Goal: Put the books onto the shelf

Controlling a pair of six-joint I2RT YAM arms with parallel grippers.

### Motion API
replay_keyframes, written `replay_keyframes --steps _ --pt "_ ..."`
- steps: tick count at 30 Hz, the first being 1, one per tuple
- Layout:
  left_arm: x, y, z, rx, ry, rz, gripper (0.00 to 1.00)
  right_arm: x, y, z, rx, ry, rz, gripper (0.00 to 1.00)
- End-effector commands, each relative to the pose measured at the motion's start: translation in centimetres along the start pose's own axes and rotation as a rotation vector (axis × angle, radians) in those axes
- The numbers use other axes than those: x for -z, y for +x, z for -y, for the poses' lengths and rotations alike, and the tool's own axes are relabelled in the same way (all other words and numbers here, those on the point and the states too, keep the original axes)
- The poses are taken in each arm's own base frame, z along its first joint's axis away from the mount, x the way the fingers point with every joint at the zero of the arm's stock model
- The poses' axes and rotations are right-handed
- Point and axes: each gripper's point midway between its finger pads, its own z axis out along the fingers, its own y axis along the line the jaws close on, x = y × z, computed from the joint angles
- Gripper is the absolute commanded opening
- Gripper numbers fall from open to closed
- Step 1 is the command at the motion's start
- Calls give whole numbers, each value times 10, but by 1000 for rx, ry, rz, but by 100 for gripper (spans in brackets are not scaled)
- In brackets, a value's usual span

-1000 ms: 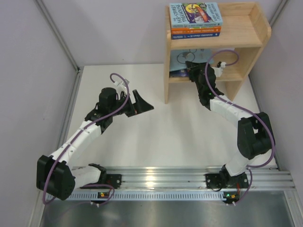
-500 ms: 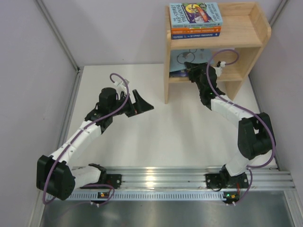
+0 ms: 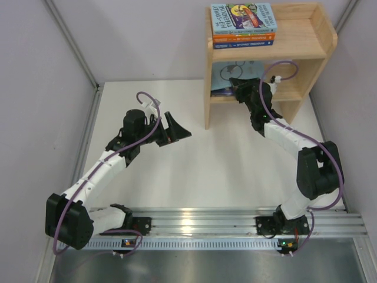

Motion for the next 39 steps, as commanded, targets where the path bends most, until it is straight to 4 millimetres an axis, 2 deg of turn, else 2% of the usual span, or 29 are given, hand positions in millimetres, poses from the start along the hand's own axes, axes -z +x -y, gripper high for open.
replay_keyframes --steps 1,10,12,14,18,22,27,39 --pt "6 -8 11 -31 33 40 97 27 21 -52 11 -150 -134 0" --pt "6 -7 12 -23 35 38 97 28 20 -49 16 -147 -137 0" --pt "6 -6 11 -21 33 38 97 30 26 -52 21 -153 -168 0" --pt "6 -6 12 -23 36 38 97 30 25 -49 27 -132 -173 7" --pt "8 -6 14 -24 40 40 97 33 25 -54 65 -124 -184 21" --pt "8 -7 15 -25 42 42 97 35 22 -56 105 -104 -192 26" --pt "8 -8 17 -23 47 42 97 32 29 -56 148 -82 -252 36" --pt "12 -5 19 -19 53 49 97 29 40 -54 197 -71 -330 36"
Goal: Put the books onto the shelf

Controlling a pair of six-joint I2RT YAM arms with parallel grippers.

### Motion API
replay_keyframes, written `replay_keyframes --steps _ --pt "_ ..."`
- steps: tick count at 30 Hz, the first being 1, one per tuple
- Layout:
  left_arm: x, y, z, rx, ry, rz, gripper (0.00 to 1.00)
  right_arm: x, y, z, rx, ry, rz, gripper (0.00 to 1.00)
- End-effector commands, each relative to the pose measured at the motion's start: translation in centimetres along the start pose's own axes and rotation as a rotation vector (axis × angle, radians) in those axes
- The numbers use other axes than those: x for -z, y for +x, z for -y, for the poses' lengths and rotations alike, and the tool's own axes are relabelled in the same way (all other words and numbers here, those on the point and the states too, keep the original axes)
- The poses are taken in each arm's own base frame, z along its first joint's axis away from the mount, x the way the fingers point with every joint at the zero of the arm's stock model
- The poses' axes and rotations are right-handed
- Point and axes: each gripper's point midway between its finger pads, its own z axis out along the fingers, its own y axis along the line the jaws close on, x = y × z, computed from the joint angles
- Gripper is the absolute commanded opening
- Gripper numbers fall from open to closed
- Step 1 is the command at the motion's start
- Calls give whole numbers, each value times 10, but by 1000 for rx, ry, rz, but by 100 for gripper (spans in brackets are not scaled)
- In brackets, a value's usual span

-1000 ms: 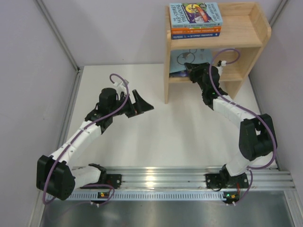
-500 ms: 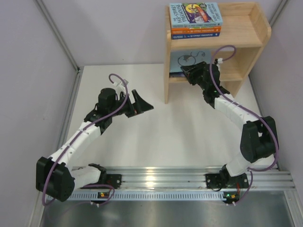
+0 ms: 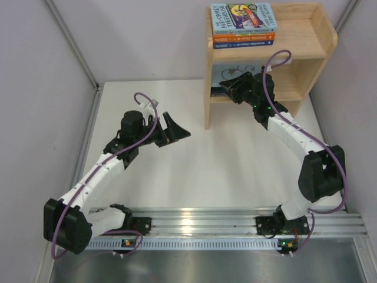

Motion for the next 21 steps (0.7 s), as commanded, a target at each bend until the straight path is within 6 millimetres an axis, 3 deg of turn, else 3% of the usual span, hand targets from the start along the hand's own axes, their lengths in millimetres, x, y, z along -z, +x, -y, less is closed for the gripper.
replay_keyframes --steps 1,13,17,21 --pt "5 -5 11 -29 33 36 97 6 -3 -39 51 -112 -21 36" --pt "7 -3 11 -25 35 37 97 13 9 -37 90 -119 -83 40" --pt "9 -4 12 -31 33 44 97 25 4 -38 105 -102 -55 40" --pt "11 -6 9 -40 7 50 97 36 -14 -27 135 5 16 40"
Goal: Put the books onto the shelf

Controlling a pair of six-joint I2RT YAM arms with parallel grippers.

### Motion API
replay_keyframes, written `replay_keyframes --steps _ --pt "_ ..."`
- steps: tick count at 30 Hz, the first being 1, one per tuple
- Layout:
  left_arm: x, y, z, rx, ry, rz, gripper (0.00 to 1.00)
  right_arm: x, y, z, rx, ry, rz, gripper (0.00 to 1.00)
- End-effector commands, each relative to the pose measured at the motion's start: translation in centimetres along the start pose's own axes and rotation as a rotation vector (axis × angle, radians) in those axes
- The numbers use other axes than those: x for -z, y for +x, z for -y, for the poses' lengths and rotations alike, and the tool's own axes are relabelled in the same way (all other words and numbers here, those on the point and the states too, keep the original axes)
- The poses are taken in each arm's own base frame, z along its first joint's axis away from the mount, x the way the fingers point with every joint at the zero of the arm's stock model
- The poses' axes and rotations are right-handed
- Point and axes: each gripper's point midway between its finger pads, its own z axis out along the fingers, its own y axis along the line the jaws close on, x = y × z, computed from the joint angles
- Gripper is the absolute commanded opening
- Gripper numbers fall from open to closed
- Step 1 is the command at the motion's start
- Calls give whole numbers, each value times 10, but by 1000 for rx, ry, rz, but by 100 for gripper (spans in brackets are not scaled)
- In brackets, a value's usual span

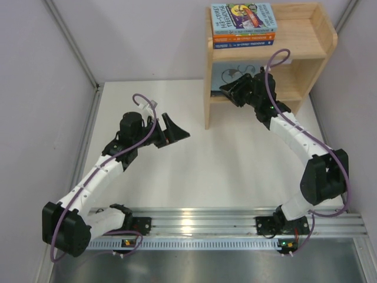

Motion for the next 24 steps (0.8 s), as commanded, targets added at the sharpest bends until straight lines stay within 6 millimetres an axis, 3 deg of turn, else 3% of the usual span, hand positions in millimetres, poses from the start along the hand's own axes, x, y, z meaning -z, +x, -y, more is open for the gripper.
replay_keyframes --steps 1,5,12,20,24 --pt "6 -9 8 -46 7 44 97 32 -28 -22 112 22 97 40" --pt "4 -10 6 -55 -3 40 97 61 -67 -3 199 167 292 40" --pt "6 -11 8 -67 -4 46 97 99 -117 15 234 272 503 26" --pt "5 -13 11 -60 7 48 97 105 -145 39 95 266 615 1" --pt "6 -12 11 -63 10 46 97 104 -160 47 50 252 679 0"
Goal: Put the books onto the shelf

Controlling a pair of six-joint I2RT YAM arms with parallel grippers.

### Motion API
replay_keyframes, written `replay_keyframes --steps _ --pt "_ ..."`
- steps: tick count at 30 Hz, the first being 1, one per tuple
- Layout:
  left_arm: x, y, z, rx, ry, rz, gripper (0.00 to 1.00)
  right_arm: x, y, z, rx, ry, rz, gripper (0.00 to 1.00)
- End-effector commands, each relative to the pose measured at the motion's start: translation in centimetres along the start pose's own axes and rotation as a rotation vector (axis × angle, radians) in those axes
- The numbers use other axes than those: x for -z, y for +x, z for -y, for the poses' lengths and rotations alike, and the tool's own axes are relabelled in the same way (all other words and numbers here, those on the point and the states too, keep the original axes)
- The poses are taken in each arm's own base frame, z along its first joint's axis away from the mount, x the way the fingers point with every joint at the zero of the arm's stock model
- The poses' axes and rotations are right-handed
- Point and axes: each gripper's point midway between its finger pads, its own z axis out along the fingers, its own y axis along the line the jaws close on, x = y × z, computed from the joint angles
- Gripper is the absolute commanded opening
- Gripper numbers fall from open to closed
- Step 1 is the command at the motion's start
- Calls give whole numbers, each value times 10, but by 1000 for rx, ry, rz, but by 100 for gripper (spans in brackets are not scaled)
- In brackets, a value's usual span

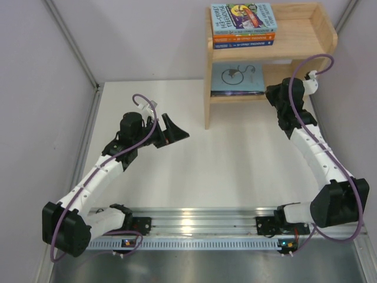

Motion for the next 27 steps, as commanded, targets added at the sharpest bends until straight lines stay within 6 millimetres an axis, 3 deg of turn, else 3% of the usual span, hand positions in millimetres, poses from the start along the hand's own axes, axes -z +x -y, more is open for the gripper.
replay_keyframes --steps 1,10,16,27 --pt "6 -11 18 -46 43 35 97 -7 -30 -13 -92 -49 114 0" --pt "5 -9 16 -33 46 31 97 -32 -23 -10 -84 -70 118 0" --pt "6 -8 16 -36 48 31 97 -44 -31 -9 -97 -104 159 0" --pt "6 -5 12 -32 42 29 97 -67 -15 -7 -50 -130 75 0"
